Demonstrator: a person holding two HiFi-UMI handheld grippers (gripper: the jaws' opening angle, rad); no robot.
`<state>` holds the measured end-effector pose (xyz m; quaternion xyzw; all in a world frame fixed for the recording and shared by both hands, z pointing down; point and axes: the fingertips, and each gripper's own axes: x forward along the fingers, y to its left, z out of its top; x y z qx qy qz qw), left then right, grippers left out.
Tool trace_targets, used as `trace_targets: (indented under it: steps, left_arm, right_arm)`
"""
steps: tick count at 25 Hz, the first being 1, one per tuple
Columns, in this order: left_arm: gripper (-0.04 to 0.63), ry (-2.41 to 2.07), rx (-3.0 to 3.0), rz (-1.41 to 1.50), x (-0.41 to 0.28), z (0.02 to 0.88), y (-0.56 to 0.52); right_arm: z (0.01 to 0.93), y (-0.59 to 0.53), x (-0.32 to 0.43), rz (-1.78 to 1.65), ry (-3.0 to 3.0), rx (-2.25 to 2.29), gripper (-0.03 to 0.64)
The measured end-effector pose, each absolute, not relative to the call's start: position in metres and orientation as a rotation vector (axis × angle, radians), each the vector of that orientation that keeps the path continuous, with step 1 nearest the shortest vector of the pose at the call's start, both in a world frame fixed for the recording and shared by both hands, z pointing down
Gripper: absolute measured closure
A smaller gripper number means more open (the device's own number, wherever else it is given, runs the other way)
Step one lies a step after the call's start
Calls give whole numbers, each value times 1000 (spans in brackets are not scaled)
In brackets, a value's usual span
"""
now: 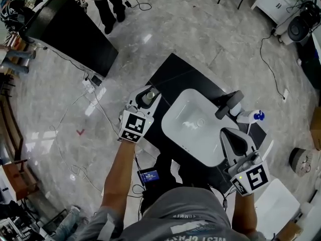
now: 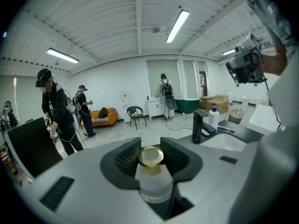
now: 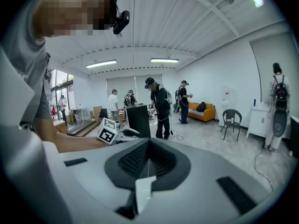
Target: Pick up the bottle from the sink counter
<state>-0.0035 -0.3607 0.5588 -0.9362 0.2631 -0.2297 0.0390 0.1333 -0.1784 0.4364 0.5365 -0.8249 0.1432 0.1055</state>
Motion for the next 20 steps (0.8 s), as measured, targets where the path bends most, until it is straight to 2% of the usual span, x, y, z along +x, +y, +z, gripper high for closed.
trace_targets:
  steps: [6, 20]
  left_arm:
    - [463, 817, -2868, -708, -7, 551, -356]
    - [463, 824, -2884, -724, -13, 561, -353]
  right_arm:
    - [410, -184, 128, 237, -2463, 1571, 615]
    - [406, -182, 124, 224, -2478, 1576, 615]
